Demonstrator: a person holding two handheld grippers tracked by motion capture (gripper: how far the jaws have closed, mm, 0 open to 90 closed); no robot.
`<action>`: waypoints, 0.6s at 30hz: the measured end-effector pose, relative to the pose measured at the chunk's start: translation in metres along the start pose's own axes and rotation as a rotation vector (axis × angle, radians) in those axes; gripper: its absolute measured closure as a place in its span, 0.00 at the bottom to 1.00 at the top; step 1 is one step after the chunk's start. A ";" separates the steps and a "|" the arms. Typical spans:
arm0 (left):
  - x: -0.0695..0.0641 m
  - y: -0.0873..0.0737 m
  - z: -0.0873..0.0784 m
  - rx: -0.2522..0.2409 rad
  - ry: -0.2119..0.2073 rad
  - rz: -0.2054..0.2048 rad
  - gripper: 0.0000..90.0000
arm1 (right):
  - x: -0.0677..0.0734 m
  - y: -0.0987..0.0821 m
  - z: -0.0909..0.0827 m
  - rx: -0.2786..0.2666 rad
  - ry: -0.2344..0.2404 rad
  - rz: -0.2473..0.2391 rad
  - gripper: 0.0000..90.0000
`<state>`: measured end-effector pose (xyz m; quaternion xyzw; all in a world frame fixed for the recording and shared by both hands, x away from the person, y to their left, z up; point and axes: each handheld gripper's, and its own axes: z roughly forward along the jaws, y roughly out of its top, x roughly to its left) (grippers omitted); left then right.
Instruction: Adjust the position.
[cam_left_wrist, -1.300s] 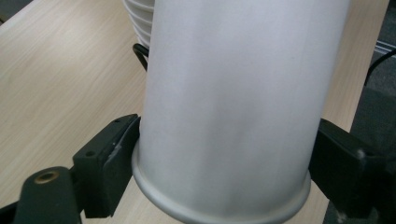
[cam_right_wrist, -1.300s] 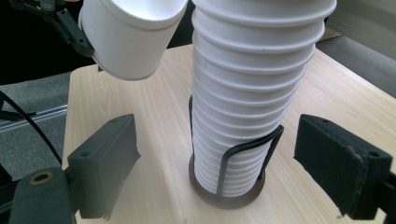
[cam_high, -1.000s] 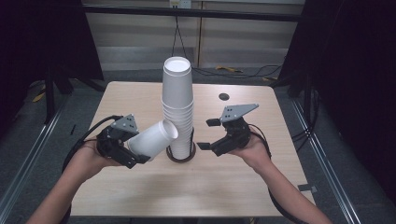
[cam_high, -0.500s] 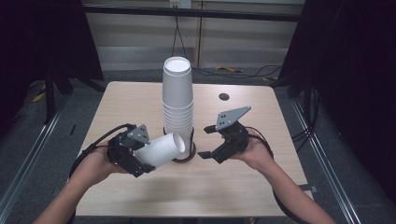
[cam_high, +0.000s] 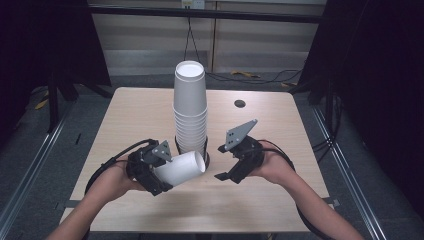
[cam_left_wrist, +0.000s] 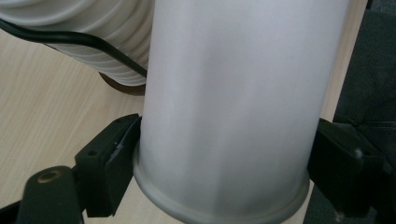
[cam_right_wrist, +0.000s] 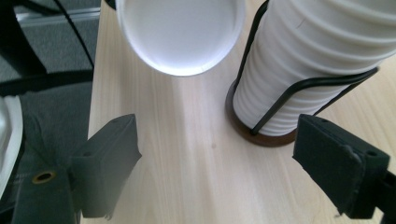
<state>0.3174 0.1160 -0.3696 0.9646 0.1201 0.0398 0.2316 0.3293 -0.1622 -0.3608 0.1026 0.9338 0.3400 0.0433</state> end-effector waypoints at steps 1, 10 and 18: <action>0.000 0.000 0.002 0.001 -0.004 0.001 0.19 | 0.000 0.000 0.001 0.013 0.004 -0.003 0.15; -0.004 0.005 0.010 0.028 -0.015 0.006 0.19 | 0.004 0.001 0.007 0.108 0.039 -0.038 0.15; -0.007 0.010 0.016 0.042 -0.018 0.005 0.18 | 0.005 0.005 0.007 0.154 0.050 -0.039 0.15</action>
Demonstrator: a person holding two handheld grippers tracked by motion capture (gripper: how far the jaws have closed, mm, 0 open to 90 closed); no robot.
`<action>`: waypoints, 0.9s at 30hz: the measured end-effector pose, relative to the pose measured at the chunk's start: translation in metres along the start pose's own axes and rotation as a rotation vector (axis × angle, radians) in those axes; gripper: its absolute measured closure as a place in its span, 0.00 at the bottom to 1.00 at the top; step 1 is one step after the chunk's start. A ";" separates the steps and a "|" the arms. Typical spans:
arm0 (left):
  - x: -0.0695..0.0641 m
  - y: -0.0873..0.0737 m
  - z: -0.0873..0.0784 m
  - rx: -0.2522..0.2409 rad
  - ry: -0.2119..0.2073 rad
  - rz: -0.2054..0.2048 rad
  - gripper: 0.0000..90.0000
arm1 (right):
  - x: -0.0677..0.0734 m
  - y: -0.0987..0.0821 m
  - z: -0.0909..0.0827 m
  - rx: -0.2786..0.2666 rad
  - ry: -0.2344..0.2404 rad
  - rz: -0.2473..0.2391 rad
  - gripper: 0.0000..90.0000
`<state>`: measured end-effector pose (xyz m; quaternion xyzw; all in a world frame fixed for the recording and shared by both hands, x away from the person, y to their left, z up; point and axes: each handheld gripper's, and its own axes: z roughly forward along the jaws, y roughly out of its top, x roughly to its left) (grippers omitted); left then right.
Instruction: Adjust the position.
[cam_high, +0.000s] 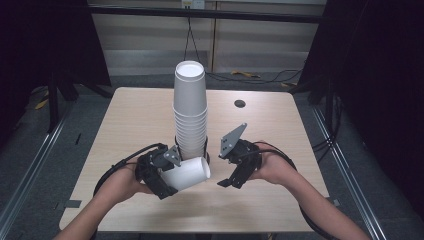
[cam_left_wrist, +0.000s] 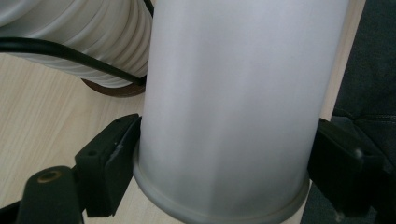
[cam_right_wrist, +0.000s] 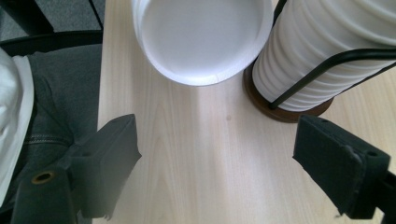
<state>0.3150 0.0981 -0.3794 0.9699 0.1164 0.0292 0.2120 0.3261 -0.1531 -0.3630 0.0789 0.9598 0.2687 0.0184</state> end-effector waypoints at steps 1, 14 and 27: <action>0.000 0.000 0.000 0.003 -0.003 -0.001 0.19 | 0.001 0.001 0.000 0.011 0.002 -0.001 0.15; -0.004 0.011 0.010 0.035 -0.013 0.025 0.18 | 0.004 0.009 0.004 0.077 0.017 -0.027 0.15; -0.007 0.021 0.015 0.042 -0.015 0.043 0.18 | 0.005 0.014 0.007 0.095 0.028 -0.041 0.15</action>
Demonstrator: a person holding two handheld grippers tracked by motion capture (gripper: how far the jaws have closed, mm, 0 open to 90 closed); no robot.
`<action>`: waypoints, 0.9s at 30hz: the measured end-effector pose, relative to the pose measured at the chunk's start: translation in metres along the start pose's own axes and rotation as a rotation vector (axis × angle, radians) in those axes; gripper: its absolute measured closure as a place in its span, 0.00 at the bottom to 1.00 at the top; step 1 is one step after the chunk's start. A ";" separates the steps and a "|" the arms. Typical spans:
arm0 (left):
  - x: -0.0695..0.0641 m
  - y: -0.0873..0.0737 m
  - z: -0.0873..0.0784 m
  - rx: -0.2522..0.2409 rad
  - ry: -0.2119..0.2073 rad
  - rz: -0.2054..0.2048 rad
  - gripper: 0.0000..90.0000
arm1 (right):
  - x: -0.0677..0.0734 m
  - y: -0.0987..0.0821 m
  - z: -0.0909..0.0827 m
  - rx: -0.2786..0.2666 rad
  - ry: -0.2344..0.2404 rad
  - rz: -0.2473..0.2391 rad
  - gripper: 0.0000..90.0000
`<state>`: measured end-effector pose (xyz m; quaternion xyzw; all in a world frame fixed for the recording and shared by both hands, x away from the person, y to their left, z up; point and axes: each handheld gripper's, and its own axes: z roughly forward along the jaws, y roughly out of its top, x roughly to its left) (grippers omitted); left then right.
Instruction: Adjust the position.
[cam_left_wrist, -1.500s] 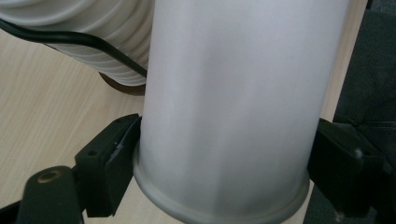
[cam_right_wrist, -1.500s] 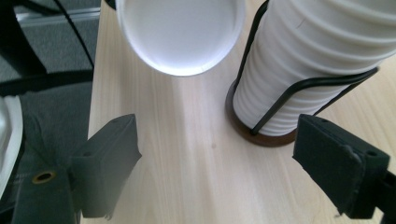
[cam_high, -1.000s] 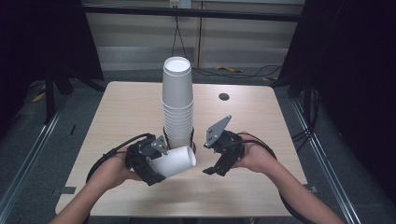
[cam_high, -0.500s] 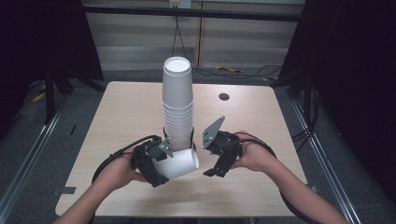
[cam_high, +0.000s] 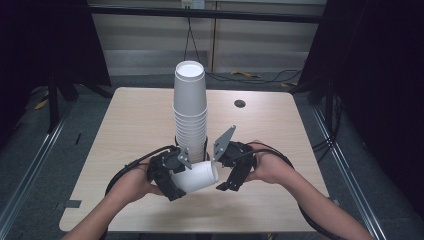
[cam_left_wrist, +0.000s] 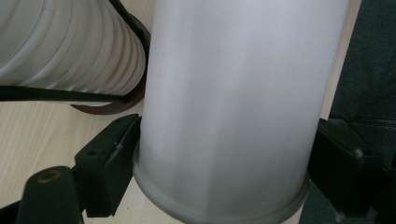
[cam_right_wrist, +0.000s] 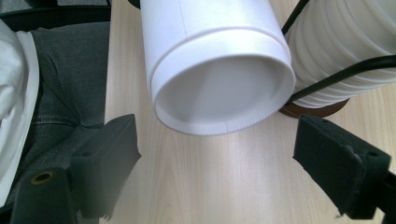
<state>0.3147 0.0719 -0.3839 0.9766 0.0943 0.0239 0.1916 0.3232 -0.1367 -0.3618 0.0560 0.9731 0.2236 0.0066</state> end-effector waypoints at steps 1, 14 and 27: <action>0.000 0.001 0.000 -0.001 0.000 -0.003 0.18 | 0.000 0.001 0.000 0.002 -0.003 -0.005 0.15; -0.004 0.013 0.003 -0.002 -0.007 0.023 0.18 | 0.002 0.009 0.004 0.015 0.004 -0.014 0.15; -0.006 0.017 0.007 0.002 -0.010 0.030 0.18 | 0.003 0.015 0.006 0.018 0.022 -0.016 0.17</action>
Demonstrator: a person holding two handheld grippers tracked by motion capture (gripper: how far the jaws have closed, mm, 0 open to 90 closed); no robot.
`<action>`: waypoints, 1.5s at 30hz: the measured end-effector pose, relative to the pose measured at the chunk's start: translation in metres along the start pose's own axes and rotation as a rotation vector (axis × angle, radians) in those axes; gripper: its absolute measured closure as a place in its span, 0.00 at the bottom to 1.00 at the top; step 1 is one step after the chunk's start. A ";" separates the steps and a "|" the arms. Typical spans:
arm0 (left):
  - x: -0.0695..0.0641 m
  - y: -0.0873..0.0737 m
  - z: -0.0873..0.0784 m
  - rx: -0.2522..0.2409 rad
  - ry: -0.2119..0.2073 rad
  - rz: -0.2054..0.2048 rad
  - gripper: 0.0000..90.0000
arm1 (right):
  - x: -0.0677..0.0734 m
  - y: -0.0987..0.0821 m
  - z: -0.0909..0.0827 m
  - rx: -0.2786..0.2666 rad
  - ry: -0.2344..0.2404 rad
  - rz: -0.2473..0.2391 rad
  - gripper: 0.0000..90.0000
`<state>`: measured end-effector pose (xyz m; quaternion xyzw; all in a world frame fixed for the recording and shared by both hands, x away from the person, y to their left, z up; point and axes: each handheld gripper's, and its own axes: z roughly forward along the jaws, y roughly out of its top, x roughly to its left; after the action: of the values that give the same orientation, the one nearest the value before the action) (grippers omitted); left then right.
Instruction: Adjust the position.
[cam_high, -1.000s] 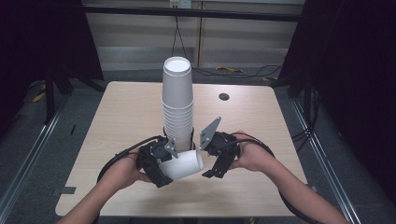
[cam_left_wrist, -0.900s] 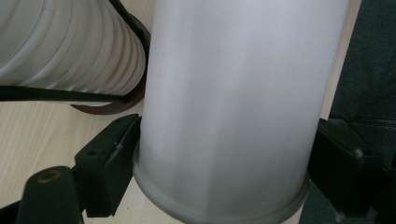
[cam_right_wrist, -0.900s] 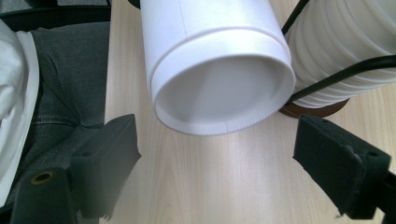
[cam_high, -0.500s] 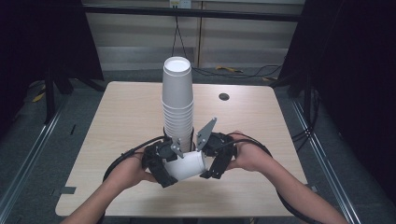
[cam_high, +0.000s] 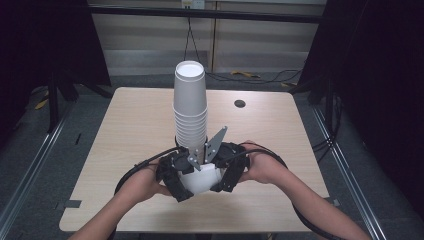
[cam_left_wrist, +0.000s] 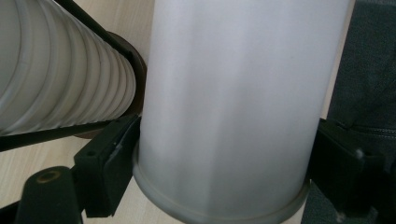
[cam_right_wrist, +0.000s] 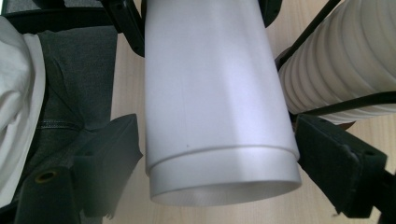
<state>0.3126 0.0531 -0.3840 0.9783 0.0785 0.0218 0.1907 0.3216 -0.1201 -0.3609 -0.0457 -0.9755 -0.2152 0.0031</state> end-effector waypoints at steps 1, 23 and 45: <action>-0.001 0.001 0.000 0.003 -0.002 -0.001 0.18 | 0.000 0.000 0.001 0.001 0.000 -0.004 0.17; -0.002 0.005 -0.002 -0.040 -0.007 0.020 0.17 | 0.003 -0.001 0.003 0.009 0.012 -0.017 0.28; 0.004 -0.011 -0.008 -0.164 -0.027 0.032 0.00 | 0.003 -0.006 0.006 -0.018 0.026 -0.049 0.28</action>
<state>0.3139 0.0670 -0.3810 0.9606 0.0583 0.0177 0.2710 0.3185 -0.1224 -0.3684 -0.0189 -0.9742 -0.2245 0.0101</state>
